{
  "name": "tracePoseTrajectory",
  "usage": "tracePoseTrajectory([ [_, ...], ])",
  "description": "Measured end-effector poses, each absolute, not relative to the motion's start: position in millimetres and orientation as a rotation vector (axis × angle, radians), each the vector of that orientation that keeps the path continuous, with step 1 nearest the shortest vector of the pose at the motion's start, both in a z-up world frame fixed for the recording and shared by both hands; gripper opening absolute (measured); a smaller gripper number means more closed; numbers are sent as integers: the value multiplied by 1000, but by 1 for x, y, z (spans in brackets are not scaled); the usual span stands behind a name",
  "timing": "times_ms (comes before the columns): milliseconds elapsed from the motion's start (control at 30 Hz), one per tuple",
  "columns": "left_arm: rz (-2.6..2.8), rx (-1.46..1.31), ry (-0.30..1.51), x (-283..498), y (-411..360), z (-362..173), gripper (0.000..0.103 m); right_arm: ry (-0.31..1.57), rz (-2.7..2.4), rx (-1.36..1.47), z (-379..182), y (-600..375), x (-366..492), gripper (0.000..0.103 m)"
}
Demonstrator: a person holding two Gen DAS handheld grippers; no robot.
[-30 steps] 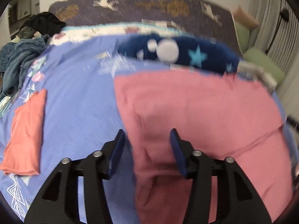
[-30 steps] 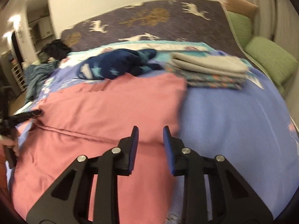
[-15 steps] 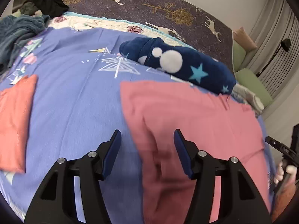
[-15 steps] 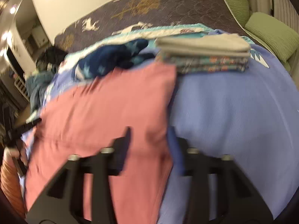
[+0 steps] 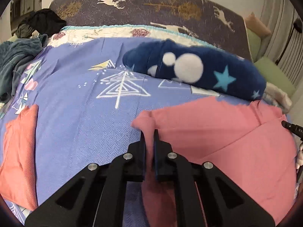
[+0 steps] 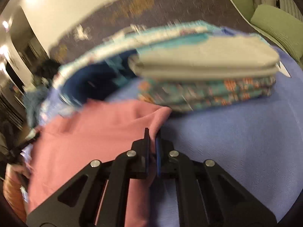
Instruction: Fold small clothes
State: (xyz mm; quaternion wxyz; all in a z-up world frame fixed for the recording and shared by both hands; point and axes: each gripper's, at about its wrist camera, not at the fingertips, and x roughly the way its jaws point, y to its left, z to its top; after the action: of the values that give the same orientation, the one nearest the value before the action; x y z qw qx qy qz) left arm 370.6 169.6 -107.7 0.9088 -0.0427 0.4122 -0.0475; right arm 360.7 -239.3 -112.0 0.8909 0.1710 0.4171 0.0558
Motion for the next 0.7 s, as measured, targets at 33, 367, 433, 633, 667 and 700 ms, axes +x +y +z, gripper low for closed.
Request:
tracePoseTrajectory([
  [33,-94,-85,847,371,169,-105,7,852,133,407,-111,-247,359,6],
  [367,-189,-175,755,284,194,-68,44,820,227,432,-88,-248,254,27],
  [433,-224,-146,817,272,186,-82,49,912,179,359,-107,-236,246,31],
  [633,-217,-83,876,234,170,-94,50,876,136,334,-96,-228,212,26],
  [667,-262,-111,871,221,171,-93,50,876,136,334,-96,-228,212,26],
  [700,-297,-122,873,208,172,-94,50,870,163,328,-94,-225,202,27],
])
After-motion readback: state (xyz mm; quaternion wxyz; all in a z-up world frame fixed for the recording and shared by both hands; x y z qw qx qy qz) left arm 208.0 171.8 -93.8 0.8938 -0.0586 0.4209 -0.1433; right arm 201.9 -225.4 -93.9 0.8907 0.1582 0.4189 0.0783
